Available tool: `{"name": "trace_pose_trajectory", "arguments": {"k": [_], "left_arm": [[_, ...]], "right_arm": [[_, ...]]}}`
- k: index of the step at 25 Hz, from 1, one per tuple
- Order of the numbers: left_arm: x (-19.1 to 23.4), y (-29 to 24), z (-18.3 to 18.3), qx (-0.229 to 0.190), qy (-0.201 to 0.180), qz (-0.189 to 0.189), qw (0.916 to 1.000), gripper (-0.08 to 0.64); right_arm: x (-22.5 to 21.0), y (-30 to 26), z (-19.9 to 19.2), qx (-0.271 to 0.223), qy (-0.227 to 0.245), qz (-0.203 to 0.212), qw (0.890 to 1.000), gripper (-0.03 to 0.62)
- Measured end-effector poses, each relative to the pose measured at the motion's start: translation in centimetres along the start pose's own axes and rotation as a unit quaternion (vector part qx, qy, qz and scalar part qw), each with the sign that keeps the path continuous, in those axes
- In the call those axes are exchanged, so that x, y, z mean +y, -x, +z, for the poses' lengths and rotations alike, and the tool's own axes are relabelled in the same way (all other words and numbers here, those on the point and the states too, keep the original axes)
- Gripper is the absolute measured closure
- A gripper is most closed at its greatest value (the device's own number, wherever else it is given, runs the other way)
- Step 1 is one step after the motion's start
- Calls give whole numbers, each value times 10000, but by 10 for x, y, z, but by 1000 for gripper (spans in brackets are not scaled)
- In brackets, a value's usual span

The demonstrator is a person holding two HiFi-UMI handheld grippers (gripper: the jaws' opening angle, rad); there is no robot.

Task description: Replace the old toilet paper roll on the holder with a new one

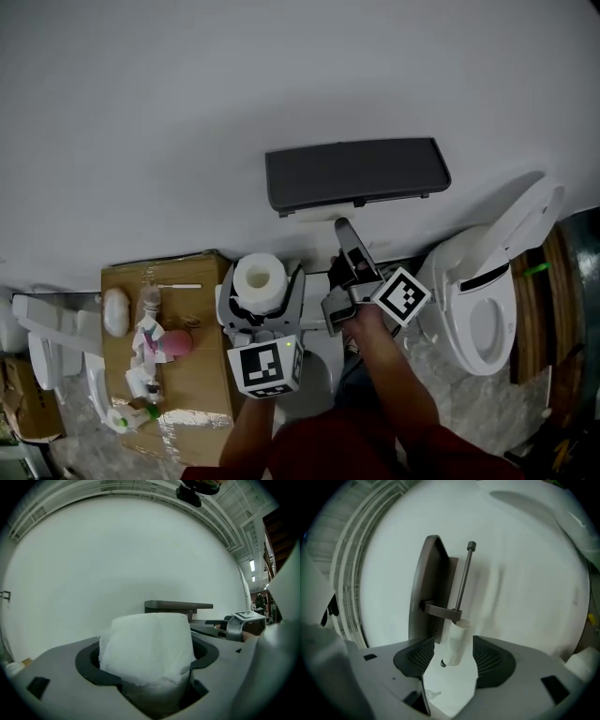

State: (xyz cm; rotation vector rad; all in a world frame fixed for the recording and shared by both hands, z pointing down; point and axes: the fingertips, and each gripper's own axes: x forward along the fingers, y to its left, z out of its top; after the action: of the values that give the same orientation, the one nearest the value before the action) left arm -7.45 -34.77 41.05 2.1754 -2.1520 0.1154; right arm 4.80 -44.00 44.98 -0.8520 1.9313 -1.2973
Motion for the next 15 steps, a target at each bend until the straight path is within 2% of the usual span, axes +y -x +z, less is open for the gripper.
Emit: {"name": "trace_pose_trajectory", "arguments": {"k": [4, 8, 10, 15], "left_arm": [[7, -5, -7, 98, -21, 24, 9999, 110], [13, -11, -11, 174, -2, 69, 9998, 110], [18, -13, -13, 176, 16, 86, 9998, 110], [30, -14, -18, 244, 161, 153, 9995, 110]], "right_arm": [[-1, -18, 4, -274, -331, 237, 9988, 344], [-4, -33, 6, -335, -395, 294, 9982, 348], [-5, -38, 4, -358, -373, 250, 9984, 422], [-6, -41, 0, -519, -641, 207, 9964, 434]]}}
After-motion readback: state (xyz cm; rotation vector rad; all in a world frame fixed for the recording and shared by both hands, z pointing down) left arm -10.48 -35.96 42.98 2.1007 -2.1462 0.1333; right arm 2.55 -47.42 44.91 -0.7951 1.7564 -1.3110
